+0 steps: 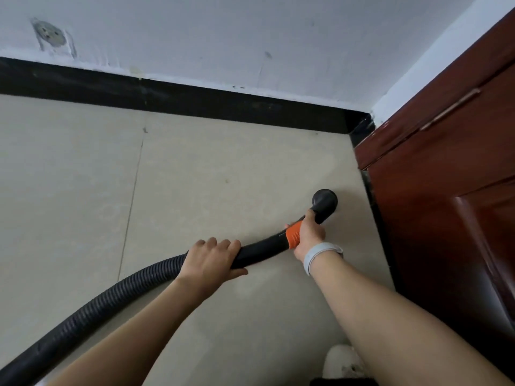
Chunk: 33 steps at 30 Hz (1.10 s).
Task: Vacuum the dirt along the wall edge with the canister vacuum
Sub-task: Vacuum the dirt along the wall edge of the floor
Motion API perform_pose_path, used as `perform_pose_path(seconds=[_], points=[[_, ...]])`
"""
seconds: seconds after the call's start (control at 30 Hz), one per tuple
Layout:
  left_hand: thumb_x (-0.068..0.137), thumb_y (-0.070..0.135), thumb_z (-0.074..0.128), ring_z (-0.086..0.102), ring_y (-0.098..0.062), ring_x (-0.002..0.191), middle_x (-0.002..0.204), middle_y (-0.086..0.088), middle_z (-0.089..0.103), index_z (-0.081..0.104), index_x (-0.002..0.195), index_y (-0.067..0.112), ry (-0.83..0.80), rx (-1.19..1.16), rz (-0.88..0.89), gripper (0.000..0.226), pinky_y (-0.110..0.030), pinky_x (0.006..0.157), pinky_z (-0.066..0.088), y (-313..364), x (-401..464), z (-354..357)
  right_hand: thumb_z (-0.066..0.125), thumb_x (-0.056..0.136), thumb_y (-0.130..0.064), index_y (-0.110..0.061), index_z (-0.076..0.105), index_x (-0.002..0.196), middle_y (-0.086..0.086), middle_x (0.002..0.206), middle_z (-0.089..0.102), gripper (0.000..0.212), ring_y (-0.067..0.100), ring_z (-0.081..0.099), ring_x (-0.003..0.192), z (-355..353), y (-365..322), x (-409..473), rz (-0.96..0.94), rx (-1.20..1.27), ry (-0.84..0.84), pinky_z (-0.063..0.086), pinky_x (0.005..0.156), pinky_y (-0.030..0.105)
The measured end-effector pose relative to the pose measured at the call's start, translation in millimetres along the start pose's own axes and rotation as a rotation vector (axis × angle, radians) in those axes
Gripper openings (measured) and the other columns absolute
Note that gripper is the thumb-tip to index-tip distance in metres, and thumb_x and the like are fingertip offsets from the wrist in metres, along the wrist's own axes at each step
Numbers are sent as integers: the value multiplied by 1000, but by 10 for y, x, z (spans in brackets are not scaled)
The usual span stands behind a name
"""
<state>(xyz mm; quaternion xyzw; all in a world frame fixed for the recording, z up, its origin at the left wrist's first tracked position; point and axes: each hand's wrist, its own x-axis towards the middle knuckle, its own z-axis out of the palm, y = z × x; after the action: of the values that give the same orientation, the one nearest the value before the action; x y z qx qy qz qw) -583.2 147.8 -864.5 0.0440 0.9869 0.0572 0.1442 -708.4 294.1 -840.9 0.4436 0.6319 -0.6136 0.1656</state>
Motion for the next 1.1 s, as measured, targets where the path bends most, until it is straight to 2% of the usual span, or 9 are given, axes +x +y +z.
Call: perform_pose_path(seconds=[0.1, 0.23, 0.4, 0.53, 0.67, 0.8, 0.93, 1.0, 1.1], points=[[93, 61, 35, 54, -23, 103, 113, 2, 57, 41, 118, 20, 14, 15, 5, 49, -32, 79, 37, 87, 360, -74, 52, 94, -33, -11, 49, 98, 4, 80, 56, 23, 20, 61, 63, 30, -92, 160, -19, 64, -32, 52, 82, 37], [92, 61, 38, 53, -24, 105, 115, 1, 56, 39, 121, 20, 24, 51, 16, 50, -32, 81, 36, 167, 845, -224, 58, 91, -28, -15, 42, 110, 4, 94, 56, 28, 29, 63, 93, 116, -208, 371, -53, 137, -63, 48, 96, 43], [92, 57, 42, 53, -24, 108, 118, -1, 55, 41, 122, 18, 40, 77, 22, 48, -32, 85, 38, 265, 1374, -406, 45, 98, -35, -14, 41, 114, 3, 75, 55, 27, 18, 61, 60, 205, -645, 713, -29, 144, -13, 54, 80, 36], [94, 51, 44, 51, -24, 111, 121, -2, 54, 41, 123, 17, 50, 45, -10, 44, -33, 87, 39, 325, 1725, -530, 46, 96, -38, -5, 38, 131, 12, 105, 57, 49, 31, 62, 97, 307, -1002, 999, -60, 24, -31, 48, 97, 42], [96, 46, 44, 49, -25, 114, 124, -2, 51, 39, 126, 16, 69, 48, -70, 43, -33, 91, 37, 275, 1912, -569, 45, 97, -37, -9, 42, 120, 3, 76, 51, 36, 23, 62, 77, 475, -1224, 1092, -74, 23, -45, 52, 92, 39], [97, 44, 44, 47, -26, 115, 126, -2, 48, 37, 128, 16, 73, 22, -54, 42, -35, 96, 35, 162, 1930, -548, 39, 97, -44, -3, 43, 127, 9, 108, 60, 51, 29, 61, 101, 613, -1214, 1128, -71, -115, 61, 47, 95, 35], [96, 47, 43, 47, -23, 115, 126, 1, 48, 37, 130, 21, 42, -13, -18, 44, -33, 97, 35, -41, 1732, -527, 39, 98, -44, -4, 40, 129, 7, 104, 57, 51, 25, 58, 89, 644, -985, 960, -66, -176, 122, 44, 84, 30], [95, 49, 42, 47, -23, 115, 126, 1, 48, 37, 130, 21, 23, -17, -62, 45, -34, 96, 35, -95, 1654, -569, 42, 98, -40, -4, 36, 133, 9, 107, 58, 51, 28, 62, 94, 719, -1008, 907, -73, -104, 3, 47, 95, 36], [95, 48, 43, 48, -25, 114, 125, -1, 49, 40, 129, 20, 42, -56, -165, 45, -35, 93, 36, -159, 1586, -706, 46, 98, -32, -6, 39, 132, 3, 83, 53, 43, 21, 63, 68, 867, -1131, 797, -38, -26, -129, 53, 90, 39]])
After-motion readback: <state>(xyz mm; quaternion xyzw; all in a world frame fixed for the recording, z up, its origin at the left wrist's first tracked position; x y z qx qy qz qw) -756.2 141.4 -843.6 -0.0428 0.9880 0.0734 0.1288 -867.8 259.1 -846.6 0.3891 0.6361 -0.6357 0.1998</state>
